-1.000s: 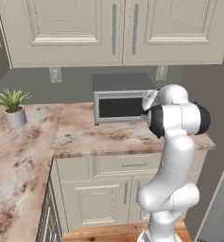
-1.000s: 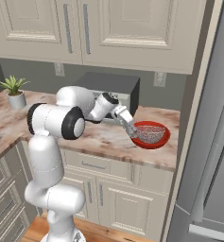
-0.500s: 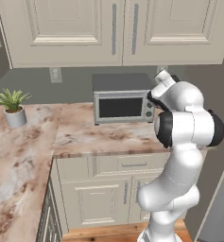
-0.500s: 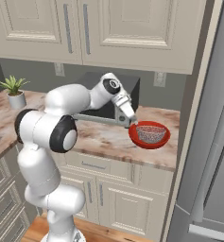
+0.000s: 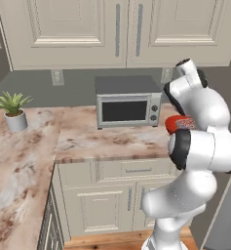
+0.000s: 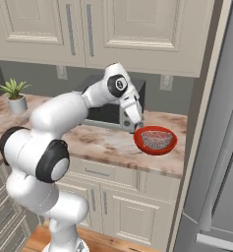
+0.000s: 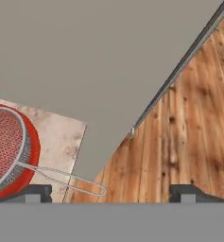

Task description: Open the cabinet and setup a tea strainer by placing it in the bowl upright.

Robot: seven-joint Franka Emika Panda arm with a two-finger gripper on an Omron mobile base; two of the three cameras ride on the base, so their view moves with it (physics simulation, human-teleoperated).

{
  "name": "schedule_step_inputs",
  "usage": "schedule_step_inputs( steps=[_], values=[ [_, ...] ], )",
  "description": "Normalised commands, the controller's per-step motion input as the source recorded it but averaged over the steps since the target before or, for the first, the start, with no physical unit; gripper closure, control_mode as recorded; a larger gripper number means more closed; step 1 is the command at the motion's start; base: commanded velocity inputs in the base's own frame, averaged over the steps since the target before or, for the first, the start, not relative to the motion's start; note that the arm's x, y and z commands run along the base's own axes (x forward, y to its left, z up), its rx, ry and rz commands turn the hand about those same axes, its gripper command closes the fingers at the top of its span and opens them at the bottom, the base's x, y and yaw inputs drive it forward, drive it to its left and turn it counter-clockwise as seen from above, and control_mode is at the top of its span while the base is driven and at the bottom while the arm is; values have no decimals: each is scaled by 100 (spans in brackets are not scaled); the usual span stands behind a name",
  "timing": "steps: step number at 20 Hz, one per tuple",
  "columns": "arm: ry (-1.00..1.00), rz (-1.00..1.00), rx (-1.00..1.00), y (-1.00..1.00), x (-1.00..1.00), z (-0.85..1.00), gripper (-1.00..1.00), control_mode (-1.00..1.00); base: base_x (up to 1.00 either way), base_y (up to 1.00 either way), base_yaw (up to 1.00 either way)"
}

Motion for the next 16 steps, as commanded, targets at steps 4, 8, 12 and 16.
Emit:
schedule_step_inputs(
  steps=[4,8,12,16],
  values=[
    [-25,13,11,0,-46,19,-100,-100,0,0,0],
    [-25,28,13,0,-47,8,-100,-100,0,0,0],
    [-19,41,15,1,-38,0,-100,-100,0,0,0],
    [-13,47,18,13,-4,0,-100,-100,0,0,0]
  ],
)
